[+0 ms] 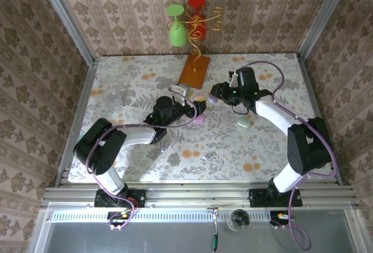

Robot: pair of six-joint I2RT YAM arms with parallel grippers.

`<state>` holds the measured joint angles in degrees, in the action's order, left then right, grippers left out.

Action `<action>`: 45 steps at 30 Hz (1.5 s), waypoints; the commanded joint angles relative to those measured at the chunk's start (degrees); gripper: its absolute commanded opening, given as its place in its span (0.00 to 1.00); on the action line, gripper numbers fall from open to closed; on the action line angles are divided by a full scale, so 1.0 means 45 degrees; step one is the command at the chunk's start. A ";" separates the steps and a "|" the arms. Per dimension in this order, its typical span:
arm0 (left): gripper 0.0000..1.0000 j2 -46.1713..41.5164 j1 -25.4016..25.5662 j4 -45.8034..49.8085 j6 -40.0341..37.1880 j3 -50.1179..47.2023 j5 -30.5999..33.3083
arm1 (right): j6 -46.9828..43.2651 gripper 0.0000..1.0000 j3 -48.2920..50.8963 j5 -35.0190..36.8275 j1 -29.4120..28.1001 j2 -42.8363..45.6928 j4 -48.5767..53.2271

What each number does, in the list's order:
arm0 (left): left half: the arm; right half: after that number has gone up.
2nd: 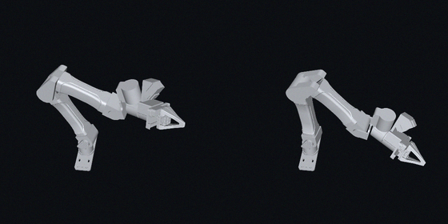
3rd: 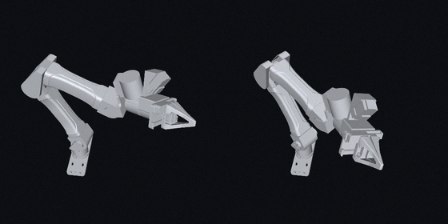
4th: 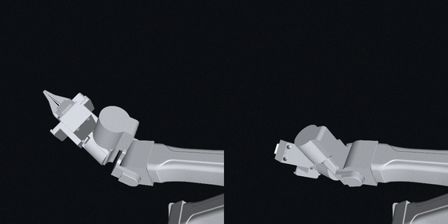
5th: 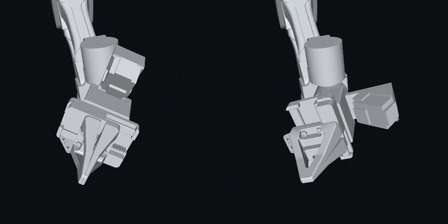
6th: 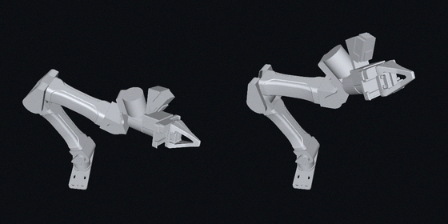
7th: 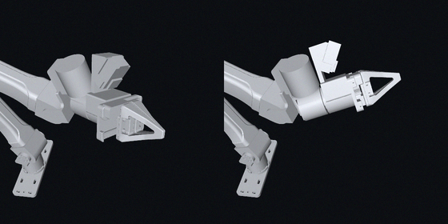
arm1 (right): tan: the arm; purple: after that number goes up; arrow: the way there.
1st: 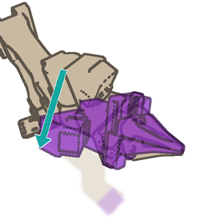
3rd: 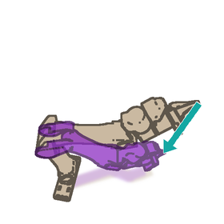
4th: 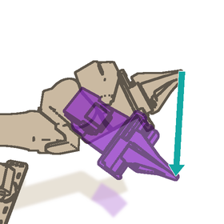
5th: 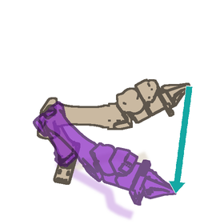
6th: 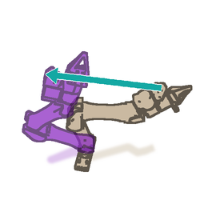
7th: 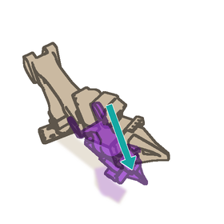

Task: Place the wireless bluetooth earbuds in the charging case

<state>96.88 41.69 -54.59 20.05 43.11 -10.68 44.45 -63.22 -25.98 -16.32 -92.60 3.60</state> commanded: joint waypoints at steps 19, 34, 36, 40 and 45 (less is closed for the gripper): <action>0.57 0.1694 -0.0066 -0.1921 0.2215 0.1641 -0.1658 | 0.1744 0.28 0.0468 -0.2577 0.0080 0.0567 -0.2255; 0.23 0.1724 -0.0159 -0.2199 0.2467 0.1479 -0.2235 | 0.2378 0.28 0.0842 -0.2802 0.0178 0.0732 -0.3420; 0.22 0.1665 -0.0200 -0.2304 0.2589 0.1406 -0.2332 | 0.2369 0.31 0.0883 -0.2817 0.0191 0.0777 -0.3423; 0.22 0.1428 -0.0318 -0.2371 0.2712 0.1229 -0.2488 | 0.2247 0.36 0.1001 -0.2705 0.0245 0.0895 -0.3526; 0.22 0.1148 -0.0341 -0.2218 0.2314 0.0986 -0.2746 | 0.2240 0.44 0.1022 -0.2801 0.0247 0.0889 -0.3699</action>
<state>103.55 40.73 -62.67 30.85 48.60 -20.25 54.35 -59.42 -36.16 -15.51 -90.94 -10.52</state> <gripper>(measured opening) 0.270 0.435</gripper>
